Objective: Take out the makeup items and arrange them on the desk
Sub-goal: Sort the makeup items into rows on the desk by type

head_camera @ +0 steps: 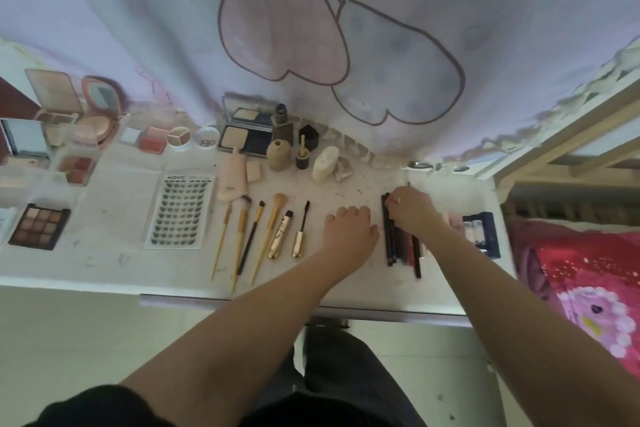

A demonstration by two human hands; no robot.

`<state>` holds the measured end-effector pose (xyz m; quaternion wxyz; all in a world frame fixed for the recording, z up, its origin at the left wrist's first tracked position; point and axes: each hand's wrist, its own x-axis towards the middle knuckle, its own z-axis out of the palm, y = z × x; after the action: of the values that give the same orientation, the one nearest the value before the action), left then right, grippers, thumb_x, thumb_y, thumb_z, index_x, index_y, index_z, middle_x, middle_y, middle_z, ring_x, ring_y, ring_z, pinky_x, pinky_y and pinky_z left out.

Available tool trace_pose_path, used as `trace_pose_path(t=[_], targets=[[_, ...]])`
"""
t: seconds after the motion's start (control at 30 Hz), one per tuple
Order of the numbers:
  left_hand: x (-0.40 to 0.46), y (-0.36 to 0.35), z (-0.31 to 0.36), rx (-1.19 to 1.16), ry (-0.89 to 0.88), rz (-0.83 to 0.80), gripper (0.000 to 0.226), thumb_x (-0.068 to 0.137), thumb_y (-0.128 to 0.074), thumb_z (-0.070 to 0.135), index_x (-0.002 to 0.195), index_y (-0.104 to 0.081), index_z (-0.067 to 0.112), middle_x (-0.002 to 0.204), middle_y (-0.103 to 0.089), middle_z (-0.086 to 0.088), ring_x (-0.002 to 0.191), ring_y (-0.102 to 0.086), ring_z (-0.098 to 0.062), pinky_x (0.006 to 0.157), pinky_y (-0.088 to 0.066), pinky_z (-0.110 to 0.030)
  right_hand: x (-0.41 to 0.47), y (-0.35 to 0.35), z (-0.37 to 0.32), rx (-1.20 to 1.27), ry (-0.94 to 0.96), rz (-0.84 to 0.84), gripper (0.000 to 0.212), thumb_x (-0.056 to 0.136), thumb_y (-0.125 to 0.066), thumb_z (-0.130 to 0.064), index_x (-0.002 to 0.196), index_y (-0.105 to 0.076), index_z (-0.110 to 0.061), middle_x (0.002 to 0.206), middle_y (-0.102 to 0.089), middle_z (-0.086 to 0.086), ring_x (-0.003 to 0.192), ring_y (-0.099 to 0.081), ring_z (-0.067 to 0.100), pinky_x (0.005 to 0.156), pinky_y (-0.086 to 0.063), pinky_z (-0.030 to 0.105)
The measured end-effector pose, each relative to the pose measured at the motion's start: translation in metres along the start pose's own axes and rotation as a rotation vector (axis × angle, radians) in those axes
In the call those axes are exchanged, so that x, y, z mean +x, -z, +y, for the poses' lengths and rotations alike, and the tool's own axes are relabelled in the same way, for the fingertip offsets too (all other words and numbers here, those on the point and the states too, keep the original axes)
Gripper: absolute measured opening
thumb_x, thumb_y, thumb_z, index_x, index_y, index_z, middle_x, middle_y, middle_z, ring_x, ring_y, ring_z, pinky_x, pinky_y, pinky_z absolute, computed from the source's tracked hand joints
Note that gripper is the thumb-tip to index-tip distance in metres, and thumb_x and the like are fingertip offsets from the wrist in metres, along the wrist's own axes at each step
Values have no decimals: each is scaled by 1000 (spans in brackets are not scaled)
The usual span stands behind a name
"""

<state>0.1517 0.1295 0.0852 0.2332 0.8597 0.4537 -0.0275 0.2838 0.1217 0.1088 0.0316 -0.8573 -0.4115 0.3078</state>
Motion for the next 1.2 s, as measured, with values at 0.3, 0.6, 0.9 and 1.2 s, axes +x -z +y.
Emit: trace_pose_path(t=[0.3, 0.6, 0.9, 1.2], targets=[[31, -37, 29, 65, 171, -45, 34, 96, -39, 36, 117, -48, 11, 120, -54, -8, 111, -48, -27, 91, -36, -37, 30, -9, 11, -194, 87, -34, 26, 92, -43, -26, 79, -63, -15, 72, -57, 0, 83, -54, 21, 104, -33, 40], [21, -14, 18, -323, 269, -35, 26, 96, -42, 34, 91, -51, 11, 87, -57, -5, 86, -56, -26, 72, -41, -34, 30, -2, -7, 420, -39, -237, 28, 95, -49, -24, 75, -59, -7, 62, -52, 2, 52, -47, 15, 50, -37, 24], [-16, 41, -18, -620, 167, -217, 31, 100, -37, 27, 81, -55, 10, 68, -49, 2, 63, -45, -10, 57, -34, -23, -2, -12, -28, 910, -111, -334, 30, 98, -42, -20, 75, -55, -9, 54, -34, -1, 35, -28, 6, 30, -21, 18], [-74, 33, -49, -563, 297, -199, 30, 100, -39, 28, 82, -55, 11, 64, -50, 3, 62, -50, -13, 53, -35, -21, 3, 4, -17, 888, -63, -187, 29, 98, -46, -26, 78, -60, -11, 67, -47, 2, 48, -40, 9, 36, -32, 17]])
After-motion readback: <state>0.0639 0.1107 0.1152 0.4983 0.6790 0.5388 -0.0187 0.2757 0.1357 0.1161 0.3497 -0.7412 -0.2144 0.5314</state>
